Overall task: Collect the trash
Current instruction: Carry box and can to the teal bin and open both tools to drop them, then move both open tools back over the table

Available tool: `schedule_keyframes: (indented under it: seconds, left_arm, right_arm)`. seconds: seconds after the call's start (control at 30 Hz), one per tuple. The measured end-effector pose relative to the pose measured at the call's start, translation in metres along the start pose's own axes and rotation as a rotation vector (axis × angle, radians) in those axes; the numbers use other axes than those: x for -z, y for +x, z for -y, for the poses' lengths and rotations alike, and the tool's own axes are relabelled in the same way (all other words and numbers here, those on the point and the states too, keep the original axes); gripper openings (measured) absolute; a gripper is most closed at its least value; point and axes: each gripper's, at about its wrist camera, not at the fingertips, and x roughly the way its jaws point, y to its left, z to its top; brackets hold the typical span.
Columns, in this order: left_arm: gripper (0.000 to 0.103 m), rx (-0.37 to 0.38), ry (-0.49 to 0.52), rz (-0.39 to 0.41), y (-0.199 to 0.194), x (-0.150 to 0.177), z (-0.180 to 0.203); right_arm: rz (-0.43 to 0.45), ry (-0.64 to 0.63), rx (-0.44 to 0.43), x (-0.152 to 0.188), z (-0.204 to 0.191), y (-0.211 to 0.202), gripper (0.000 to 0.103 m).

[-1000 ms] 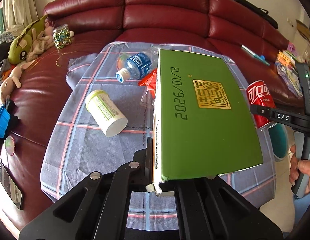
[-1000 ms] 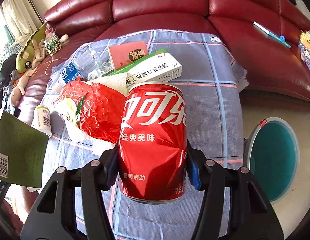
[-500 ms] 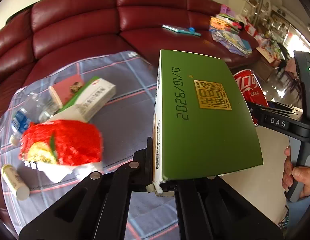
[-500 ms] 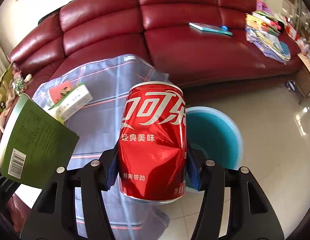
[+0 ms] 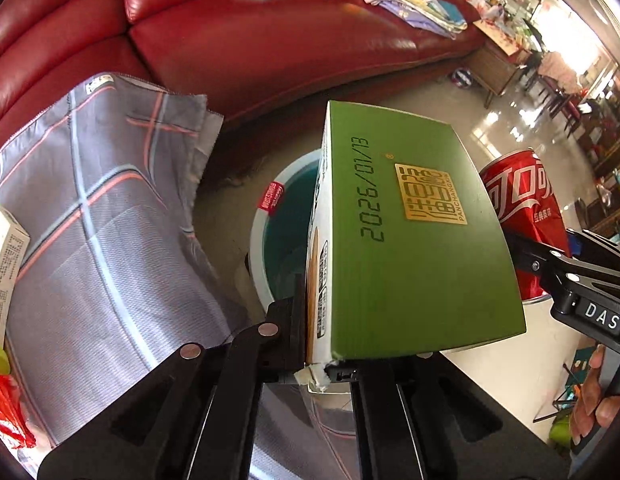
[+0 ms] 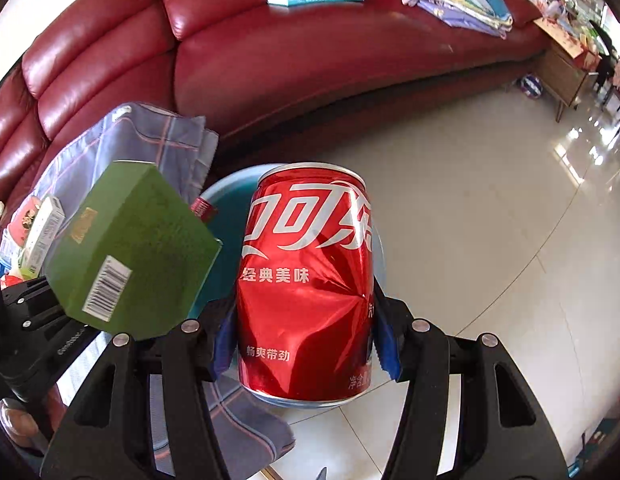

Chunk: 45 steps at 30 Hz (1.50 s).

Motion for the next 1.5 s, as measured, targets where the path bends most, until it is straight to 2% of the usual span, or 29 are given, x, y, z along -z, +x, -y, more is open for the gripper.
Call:
schedule_keyframes:
  seconds: [0.07, 0.1, 0.13, 0.2, 0.47, 0.67, 0.7, 0.77, 0.8, 1.13, 1.5]
  left_arm:
    - [0.007, -0.004, 0.005, -0.020, 0.010, -0.001, 0.002]
    - [0.014, -0.008, 0.007, -0.025, 0.013, -0.001, 0.002]
    - [0.038, -0.008, 0.007, -0.027, 0.014, 0.000, 0.004]
    - [0.050, -0.043, 0.014, -0.004, 0.014, 0.002, 0.003]
    - [0.061, -0.067, -0.002, 0.012, 0.005, 0.008, -0.011]
    - [0.077, -0.069, -0.021, 0.035, -0.014, 0.015, -0.020]
    - [0.082, -0.069, -0.025, 0.040, -0.016, 0.016, -0.021]
    - [0.089, -0.075, -0.032, 0.053, -0.024, 0.018, -0.023]
    - [0.092, -0.078, -0.034, 0.058, -0.027, 0.019, -0.024]
    - [0.097, -0.077, -0.064, 0.092, -0.057, 0.030, -0.034]
    - [0.099, -0.106, -0.137, 0.158, -0.118, 0.070, -0.072]
  right_arm:
    - [-0.016, 0.004, -0.005, 0.000, 0.000, 0.008, 0.054]
    - [-0.024, 0.002, -0.005, 0.000, -0.001, 0.012, 0.054]
    - [-0.031, 0.000, -0.007, -0.001, -0.002, 0.016, 0.054]
    - [-0.042, -0.004, -0.010, -0.001, -0.005, 0.022, 0.054]
    - [-0.067, -0.012, -0.015, -0.002, -0.017, 0.037, 0.054]
    - [-0.094, -0.030, 0.007, -0.001, -0.022, 0.045, 0.055]
    - [-0.100, -0.030, 0.015, -0.001, -0.024, 0.047, 0.059]
    - [-0.101, -0.017, 0.016, 0.000, -0.025, 0.048, 0.081]
    - [-0.094, -0.015, 0.024, 0.000, -0.024, 0.046, 0.081]
    - [-0.069, -0.046, 0.050, 0.005, -0.044, 0.023, 0.093]
    - [-0.008, -0.133, 0.025, 0.021, -0.104, -0.019, 0.094]
